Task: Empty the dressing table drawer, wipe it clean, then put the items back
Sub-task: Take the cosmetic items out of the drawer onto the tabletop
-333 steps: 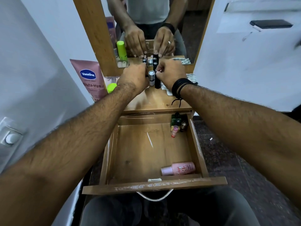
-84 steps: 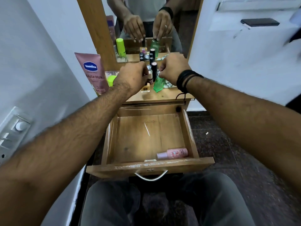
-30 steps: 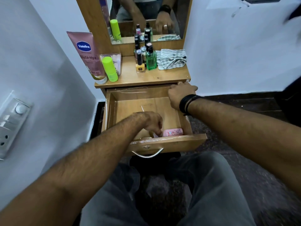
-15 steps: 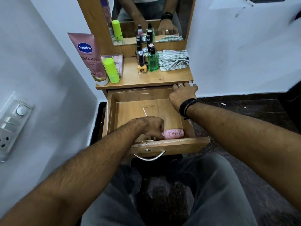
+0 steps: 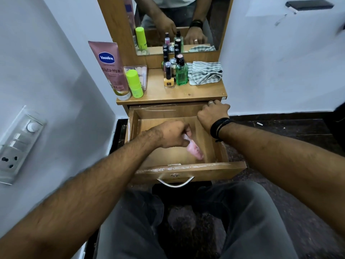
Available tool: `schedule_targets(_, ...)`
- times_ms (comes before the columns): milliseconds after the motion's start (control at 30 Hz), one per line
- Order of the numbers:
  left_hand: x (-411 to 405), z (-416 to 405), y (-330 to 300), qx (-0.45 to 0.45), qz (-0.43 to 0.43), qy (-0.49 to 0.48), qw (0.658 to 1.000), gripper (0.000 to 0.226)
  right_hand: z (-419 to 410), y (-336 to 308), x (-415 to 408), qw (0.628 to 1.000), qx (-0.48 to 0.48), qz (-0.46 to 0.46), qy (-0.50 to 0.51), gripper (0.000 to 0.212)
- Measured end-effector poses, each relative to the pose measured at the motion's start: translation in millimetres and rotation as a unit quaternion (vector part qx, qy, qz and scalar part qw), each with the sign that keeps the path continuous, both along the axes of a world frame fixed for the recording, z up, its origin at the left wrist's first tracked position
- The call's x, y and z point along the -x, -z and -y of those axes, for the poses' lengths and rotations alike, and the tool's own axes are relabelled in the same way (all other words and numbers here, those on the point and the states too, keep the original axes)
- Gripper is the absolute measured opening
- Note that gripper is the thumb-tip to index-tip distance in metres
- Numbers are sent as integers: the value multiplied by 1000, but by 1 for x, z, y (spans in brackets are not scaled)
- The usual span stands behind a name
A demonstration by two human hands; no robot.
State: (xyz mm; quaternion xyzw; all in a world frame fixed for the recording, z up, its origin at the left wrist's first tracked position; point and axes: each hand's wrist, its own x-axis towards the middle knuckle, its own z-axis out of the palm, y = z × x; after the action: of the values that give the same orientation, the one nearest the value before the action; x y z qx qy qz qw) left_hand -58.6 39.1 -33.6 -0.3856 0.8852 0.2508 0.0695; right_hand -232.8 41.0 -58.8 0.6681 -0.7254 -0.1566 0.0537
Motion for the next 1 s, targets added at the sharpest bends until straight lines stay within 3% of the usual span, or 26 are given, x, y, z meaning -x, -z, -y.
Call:
schedule_targets(100, -3, 7, -28, 51, -22, -5, 998, 30, 2, -17, -5, 998, 1, 69, 11, 28)
schedule_targets(200, -8, 18, -61, 119, -50, -17, 992, 29, 12, -40, -4, 979, 26, 205, 6, 10)
schedule_targets(367, -13, 43, -103, 238, -87, -39, 967, 36, 31, -85, 4, 932, 112, 345, 13, 14)
schedule_targets(533, -6, 64, -115, 303, -103, -99, 942, 31, 46, -98, -1, 909, 193, 368, 18, 11)
schedule_targets(767, -9, 79, -120, 307, -98, -114, 940, 31, 59, -94, -15, 913, 218, 343, 8, 13)
schedule_targets(1000, -20, 101, -138, 341, -17, -151, 928, 30, 70, -86, -23, 925, 201, 322, 3, 18)
